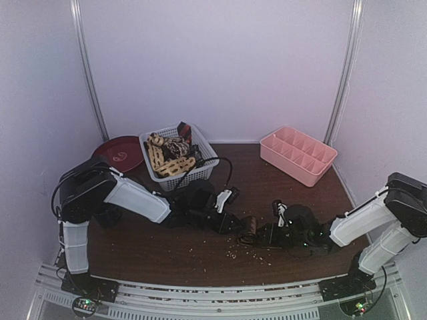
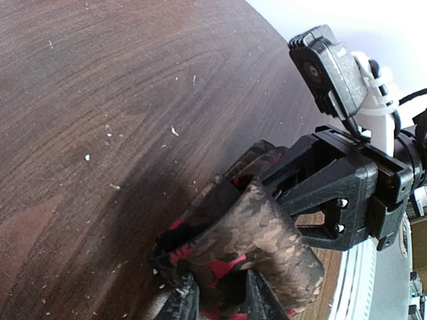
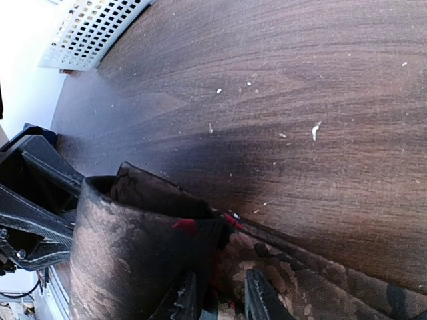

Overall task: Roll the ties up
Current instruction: Roll the tie at the center of the board.

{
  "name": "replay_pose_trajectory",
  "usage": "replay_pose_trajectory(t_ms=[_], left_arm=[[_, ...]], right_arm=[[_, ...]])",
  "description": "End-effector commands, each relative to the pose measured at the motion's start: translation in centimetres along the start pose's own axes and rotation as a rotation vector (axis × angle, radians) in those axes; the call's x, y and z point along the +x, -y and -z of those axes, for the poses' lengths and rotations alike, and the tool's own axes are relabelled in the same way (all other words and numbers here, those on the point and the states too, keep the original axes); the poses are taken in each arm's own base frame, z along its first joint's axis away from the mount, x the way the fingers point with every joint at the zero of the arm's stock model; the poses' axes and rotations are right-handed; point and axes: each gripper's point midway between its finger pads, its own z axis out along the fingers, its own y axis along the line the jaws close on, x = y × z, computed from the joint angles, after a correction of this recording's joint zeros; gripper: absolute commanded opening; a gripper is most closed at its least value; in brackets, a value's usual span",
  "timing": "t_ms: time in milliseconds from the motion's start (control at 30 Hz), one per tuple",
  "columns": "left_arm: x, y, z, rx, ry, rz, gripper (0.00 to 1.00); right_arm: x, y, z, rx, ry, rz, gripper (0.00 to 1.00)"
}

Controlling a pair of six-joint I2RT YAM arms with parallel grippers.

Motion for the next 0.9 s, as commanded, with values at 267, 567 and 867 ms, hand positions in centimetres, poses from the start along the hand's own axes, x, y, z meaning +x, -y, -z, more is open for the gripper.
replay_pose_trajectory(t_ms=[267,567,867], left_arm=[[-0.3,0.2,-0.3,-0.019,0.0,-0.036,0.28],[-0.4,0.2,-0.3,-0.022,0.001,-0.04,0.29],[-0.2,0.2,-0.6,-0.029,-0.008,-0.047,0.3]], right_arm=[[0.1,1.6,1.1,0.159,-0.055,0.101,0.28],[-2.0,1.1,3.0,0.139,0.062,0.034,0.32],[-3.9,-3.0,3.7,-0.055,0.145,-0.06,0.53]])
